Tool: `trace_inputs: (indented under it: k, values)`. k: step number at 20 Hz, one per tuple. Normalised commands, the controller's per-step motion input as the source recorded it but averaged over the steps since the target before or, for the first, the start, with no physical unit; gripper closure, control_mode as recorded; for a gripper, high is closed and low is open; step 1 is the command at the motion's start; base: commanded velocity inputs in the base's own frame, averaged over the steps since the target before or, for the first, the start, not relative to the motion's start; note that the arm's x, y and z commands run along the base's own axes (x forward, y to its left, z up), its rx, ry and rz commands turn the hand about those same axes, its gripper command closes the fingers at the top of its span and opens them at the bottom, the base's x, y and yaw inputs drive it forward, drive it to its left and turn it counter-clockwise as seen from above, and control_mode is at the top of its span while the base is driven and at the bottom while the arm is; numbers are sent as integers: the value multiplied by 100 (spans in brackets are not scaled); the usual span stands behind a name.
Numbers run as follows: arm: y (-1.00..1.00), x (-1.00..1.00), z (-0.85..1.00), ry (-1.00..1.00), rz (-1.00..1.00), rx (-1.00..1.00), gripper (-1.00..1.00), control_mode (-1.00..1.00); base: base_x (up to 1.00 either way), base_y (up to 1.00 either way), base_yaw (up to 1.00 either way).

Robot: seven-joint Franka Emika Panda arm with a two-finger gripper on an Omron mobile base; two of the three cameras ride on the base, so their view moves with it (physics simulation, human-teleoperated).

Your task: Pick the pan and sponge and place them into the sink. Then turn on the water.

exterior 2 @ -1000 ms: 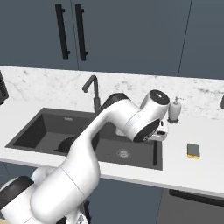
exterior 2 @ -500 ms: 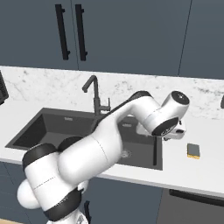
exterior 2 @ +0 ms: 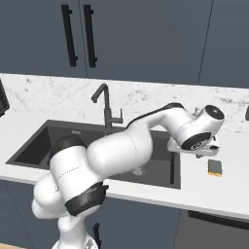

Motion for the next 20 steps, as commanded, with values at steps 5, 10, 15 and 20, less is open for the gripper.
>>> trace_inputs:
  k: [5, 10, 15, 20]
  values:
    - [-56, 26, -20, 8, 0, 0, -100, -100, 0, 0, 0]
    - [-48, 24, -26, 9, 0, 0, -100, -100, 0, 0, 0]
    - [-45, 20, -16, 5, 0, 0, -100, -100, 0, 0, 0]
    - [-13, 4, -27, 3, 0, 0, -100, -100, 0, 0, 0]
